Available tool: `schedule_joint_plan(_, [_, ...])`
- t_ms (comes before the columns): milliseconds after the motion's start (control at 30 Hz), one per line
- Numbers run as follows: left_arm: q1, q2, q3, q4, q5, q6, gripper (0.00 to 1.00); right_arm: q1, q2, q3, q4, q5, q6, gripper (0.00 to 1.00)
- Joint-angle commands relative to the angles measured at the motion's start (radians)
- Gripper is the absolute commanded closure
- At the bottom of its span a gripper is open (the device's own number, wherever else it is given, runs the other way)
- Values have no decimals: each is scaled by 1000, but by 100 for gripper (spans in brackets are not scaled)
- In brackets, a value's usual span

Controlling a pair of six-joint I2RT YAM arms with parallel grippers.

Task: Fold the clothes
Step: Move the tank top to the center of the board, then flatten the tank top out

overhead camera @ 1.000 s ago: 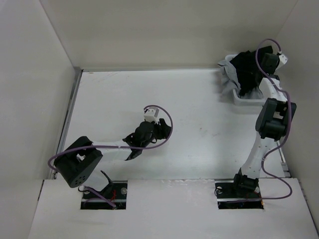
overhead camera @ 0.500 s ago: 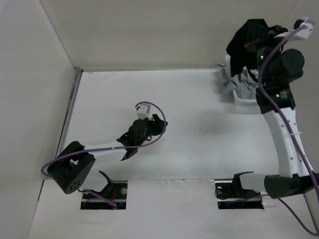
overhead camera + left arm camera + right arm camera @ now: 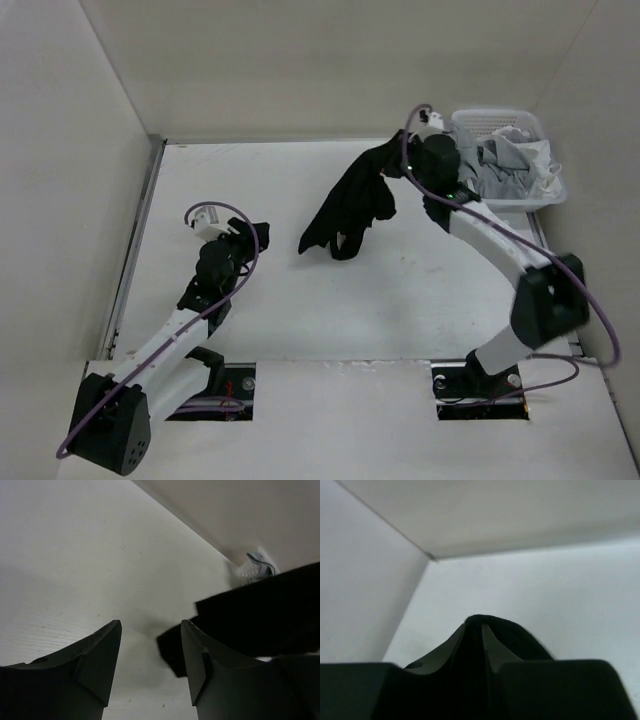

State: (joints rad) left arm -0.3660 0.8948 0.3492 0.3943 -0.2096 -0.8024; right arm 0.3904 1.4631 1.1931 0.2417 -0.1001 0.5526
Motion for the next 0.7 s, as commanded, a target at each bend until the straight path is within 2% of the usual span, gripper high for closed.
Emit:
schedule_joint_plan(0, [42, -27, -29, -97, 12, -23, 50, -41, 230, 153, -42, -44, 52, 68])
schedule_joint_plan(67, [42, -27, -32, -107, 22, -17, 50, -43, 269, 204, -105, 23, 40, 58])
schedule_joint_plan(133, [26, -7, -39, -110, 13, -5, 51, -35, 235, 153, -69, 81, 18, 49])
schedule_joint_plan(200, [22, 41, -41, -106, 7, -1, 53, 4, 191, 70, -27, 109, 6, 48])
schedule_joint_plan(333, [-7, 203, 10, -54, 19, -1, 55, 122, 129, -130, -30, 154, 10, 84])
schedule_joint_plan(400, [-43, 301, 57, -22, 41, -1, 55, 167, 121, -197, -38, 184, 23, 92])
schedule_joint_plan(433, [-59, 349, 83, -9, 52, -1, 55, 187, 117, -228, -41, 200, 30, 92])
schedule_joint_plan(500, [-96, 423, 122, 12, 62, -4, 54, 224, 105, -283, -35, 220, 58, 89])
schedule_joint_plan(600, [-130, 496, 155, 50, 55, -6, 52, 261, 109, -340, -10, 240, 89, 65])
schedule_joint_plan(667, [-141, 536, 172, 63, 59, -4, 52, 262, 131, -362, 4, 254, 105, 57])
